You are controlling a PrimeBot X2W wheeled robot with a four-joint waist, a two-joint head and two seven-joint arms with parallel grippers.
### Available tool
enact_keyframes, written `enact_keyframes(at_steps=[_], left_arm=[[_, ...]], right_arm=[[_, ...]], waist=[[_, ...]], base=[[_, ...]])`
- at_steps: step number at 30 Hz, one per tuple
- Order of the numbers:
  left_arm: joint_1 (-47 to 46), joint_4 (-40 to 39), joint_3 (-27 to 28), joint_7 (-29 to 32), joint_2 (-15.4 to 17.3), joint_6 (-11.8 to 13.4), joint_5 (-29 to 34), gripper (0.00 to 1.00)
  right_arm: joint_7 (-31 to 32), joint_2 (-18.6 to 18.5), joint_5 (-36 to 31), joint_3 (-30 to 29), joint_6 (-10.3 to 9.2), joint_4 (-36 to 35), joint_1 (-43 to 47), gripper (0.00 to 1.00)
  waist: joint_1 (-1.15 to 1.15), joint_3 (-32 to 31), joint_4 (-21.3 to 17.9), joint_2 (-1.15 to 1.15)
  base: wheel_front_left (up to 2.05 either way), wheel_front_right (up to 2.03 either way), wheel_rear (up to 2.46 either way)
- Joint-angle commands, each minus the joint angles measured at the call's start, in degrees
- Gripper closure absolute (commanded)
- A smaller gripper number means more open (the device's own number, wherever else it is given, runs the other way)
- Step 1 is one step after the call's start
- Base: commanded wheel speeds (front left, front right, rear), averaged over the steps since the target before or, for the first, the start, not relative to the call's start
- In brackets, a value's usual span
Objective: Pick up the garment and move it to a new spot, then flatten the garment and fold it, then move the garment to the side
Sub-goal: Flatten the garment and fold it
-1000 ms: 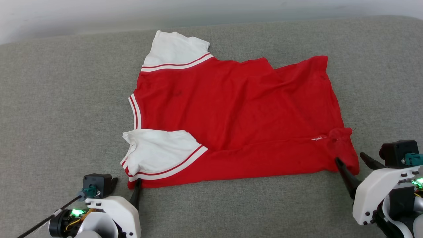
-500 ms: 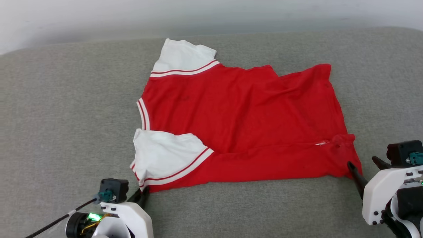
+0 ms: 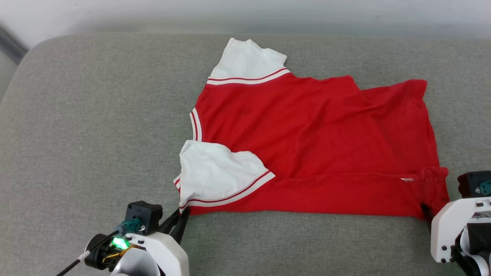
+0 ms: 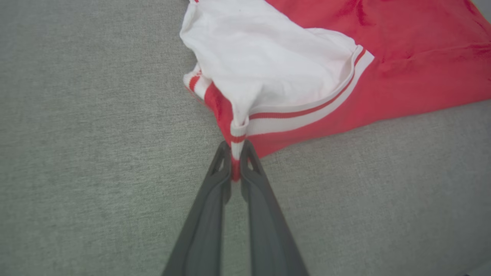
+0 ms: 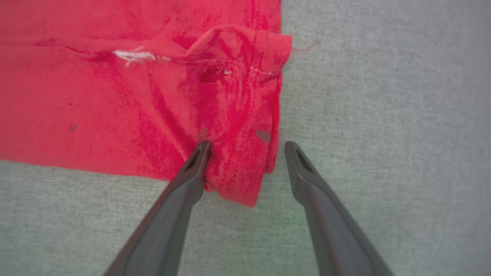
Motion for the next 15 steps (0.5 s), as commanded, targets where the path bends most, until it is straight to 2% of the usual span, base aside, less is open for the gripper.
enact_keyframes(at_steps=[1,9,10,11,12,15], left_arm=[[0.23,-0.72,-0.15,0.16,-0.02,0.32,0.38,1.00],[-0.01,-2.50,-0.48,1.14,0.75,0.60,0.59,1.00],[-0.01,-2.39,-0.57,1.27,0.84,0.52,0.53,1.00],[-0.03,-2.14,-0.69,1.47,1.04,0.58,0.69,1.00],[-0.04,-1.87,-0.84,1.69,1.21,0.68,0.90,1.00],[0.78,-1.20,-0.83,1.97,1.53,0.52,0.20,1.00]], right_arm=[[0.14,0.58,-0.53,-0.26,-0.02,0.87,-0.41,0.00],[1.88,2.15,0.51,0.90,-0.01,5.85,0.53,0.00],[2.08,2.19,0.67,1.23,0.06,6.31,0.51,0.55],[2.02,2.21,0.88,1.42,0.06,6.63,0.38,0.87],[1.72,2.21,1.07,1.51,0.06,6.81,0.31,1.00],[0.25,1.43,1.10,1.04,-0.06,6.57,-0.01,1.00]], waist=[[0.00,0.55,0.51,0.00],[0.00,1.92,1.33,0.00],[0.00,1.96,1.29,0.00],[0.00,1.94,1.21,0.00],[0.00,1.81,1.10,0.00],[0.00,0.87,0.54,0.00]], base=[[0.00,0.00,0.00],[0.00,0.00,0.00],[0.00,0.00,0.00],[0.00,0.00,0.00],[0.00,0.00,0.00],[0.00,0.00,0.00]])
